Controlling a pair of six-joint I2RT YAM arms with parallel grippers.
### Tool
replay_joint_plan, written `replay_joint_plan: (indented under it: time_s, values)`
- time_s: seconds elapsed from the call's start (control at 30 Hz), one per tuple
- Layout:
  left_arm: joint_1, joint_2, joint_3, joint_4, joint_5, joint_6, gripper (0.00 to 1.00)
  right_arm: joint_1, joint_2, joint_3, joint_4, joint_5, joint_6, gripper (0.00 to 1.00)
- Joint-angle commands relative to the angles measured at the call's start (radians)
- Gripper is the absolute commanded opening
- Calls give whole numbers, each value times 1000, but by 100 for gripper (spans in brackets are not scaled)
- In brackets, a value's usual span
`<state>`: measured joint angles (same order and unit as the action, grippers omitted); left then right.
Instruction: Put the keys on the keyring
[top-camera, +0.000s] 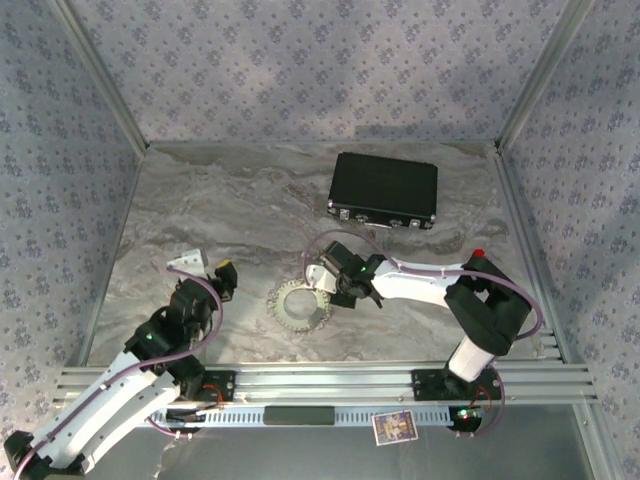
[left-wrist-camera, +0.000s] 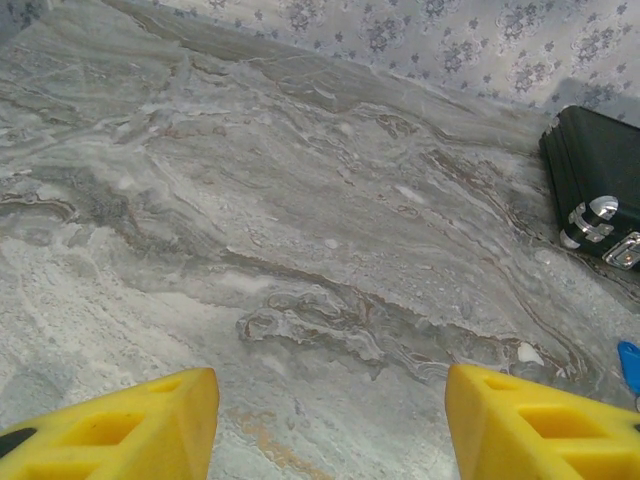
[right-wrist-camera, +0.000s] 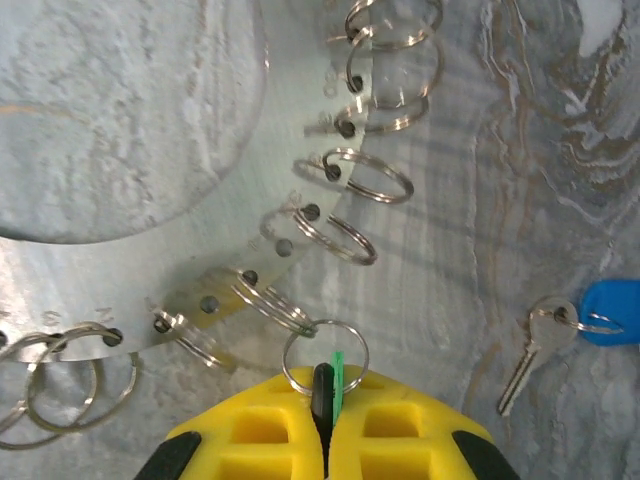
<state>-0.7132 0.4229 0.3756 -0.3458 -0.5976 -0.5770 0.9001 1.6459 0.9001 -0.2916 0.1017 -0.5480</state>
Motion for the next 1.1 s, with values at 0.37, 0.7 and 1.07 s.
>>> replay_joint_plan:
  time_s: [0.37,0.7,1.07]
  values:
    - [8,111,-4,111,114,42,62,-20,-54,-11,-66,79,22,36]
    - [12,209,-25,227,167,52,62,60,-374,-238,259,-130,722,33]
    - [12,378,-14,349,229,24,62,189,-253,-50,-150,-43,1214,25]
